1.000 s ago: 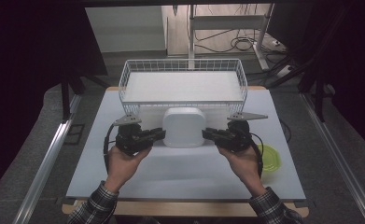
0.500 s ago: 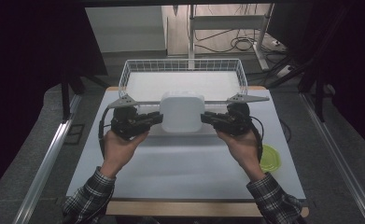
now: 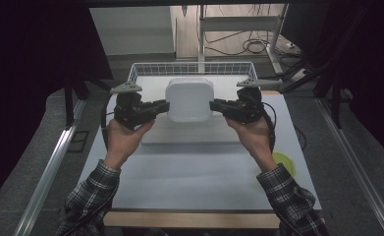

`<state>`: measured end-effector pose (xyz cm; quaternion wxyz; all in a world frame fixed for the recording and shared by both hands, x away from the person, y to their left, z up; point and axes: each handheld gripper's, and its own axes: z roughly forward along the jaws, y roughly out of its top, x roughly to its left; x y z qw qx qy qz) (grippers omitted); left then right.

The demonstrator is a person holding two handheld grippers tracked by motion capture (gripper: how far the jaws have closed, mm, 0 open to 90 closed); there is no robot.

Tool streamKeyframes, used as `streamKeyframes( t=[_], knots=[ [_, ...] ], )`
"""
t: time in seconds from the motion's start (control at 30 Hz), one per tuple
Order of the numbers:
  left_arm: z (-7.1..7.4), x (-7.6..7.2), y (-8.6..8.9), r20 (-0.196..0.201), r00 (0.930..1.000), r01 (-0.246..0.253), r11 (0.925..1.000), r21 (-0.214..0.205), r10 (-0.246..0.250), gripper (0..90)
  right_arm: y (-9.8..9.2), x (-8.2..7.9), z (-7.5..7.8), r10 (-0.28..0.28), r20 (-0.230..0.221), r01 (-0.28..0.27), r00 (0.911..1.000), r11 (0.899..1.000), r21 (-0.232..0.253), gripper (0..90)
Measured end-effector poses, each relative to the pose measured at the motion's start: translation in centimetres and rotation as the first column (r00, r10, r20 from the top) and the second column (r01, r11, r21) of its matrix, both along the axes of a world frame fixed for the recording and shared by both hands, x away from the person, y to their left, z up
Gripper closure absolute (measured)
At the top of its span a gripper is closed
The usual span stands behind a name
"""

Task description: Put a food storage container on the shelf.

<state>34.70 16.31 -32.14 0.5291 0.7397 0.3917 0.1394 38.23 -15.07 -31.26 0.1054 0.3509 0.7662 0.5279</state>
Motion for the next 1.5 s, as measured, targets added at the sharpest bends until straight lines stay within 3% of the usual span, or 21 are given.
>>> streamKeyframes(
  t=[0.27, 0.63, 0.83, 1.33, 1.5],
  knots=[
    [0.6, 2.4, 0.3, -0.015, 0.9999, -0.001, 0.9999, -0.013, 0.001, 79.1, 0.4, 2.1, 0.9, -0.018, -0.004, 0.018, 0.9998, 1.000, -0.005, 78.3],
    [0.4, 3.7, 0.1, -0.035, 0.9993, -0.013, 0.9998, -0.015, 0.013, 78.2, 0.3, 3.7, 0.6, -0.033, -0.031, 0.033, 0.9990, 0.999, 0.004, 77.7],
    [0.1, 4.1, -0.1, -0.015, 0.9994, -0.031, 0.9995, -0.002, 0.031, 75.0, 0.6, 4.1, 0.5, -0.040, -0.034, 0.040, 0.9986, 0.999, 0.007, 77.2],
    [0.0, 4.7, -0.9, 0.033, 0.9988, -0.037, 0.9992, 0.014, 0.036, 55.4, 1.2, 4.7, 0.5, -0.055, 0.004, 0.055, 0.9985, 0.998, -0.002, 68.7],
    [-0.2, 5.2, -0.9, 0.032, 0.9986, -0.042, 0.9990, 0.018, 0.042, 54.0, 1.4, 4.9, 0.5, -0.060, 0.011, 0.060, 0.9981, 0.998, -0.009, 67.5]
  ],
)
